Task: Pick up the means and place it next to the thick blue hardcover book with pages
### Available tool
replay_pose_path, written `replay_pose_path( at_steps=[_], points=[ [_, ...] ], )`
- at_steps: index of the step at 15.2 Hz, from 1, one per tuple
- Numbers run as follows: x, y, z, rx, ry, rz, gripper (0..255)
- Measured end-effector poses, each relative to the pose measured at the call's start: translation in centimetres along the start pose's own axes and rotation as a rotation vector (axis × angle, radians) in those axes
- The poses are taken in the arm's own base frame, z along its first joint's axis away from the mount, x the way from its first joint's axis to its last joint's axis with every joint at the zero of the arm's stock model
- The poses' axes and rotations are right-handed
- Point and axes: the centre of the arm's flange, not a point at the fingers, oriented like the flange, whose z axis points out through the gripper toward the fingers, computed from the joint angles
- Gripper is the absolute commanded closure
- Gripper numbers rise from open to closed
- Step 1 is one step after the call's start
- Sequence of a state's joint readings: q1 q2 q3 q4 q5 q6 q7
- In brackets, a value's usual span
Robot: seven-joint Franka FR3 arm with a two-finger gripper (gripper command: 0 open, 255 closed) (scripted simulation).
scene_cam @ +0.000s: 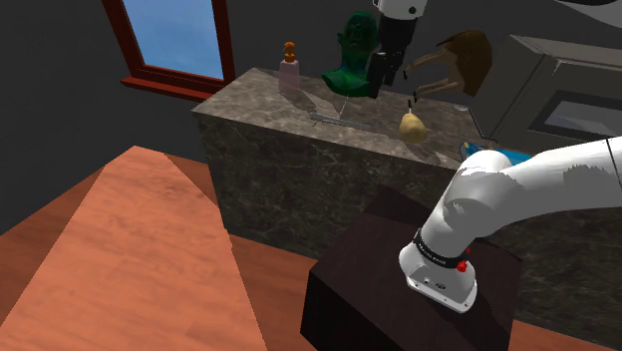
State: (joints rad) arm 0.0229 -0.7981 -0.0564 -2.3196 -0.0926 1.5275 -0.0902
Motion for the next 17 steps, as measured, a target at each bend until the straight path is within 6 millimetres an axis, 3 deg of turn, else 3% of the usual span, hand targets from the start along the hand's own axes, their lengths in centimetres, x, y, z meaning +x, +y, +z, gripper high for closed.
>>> replay_pose_path(
  at_steps=[2, 6, 17],
  points=[
    [0.3, 0.4, 0.3, 0.001, 0.001, -0.005, 0],
    [2.2, 3.7, 2.5, 0.008, 0.007, -0.044, 0],
    [10.2, 13.1, 11.0, 0.029, 0.028, -0.167, 0]
  ],
)
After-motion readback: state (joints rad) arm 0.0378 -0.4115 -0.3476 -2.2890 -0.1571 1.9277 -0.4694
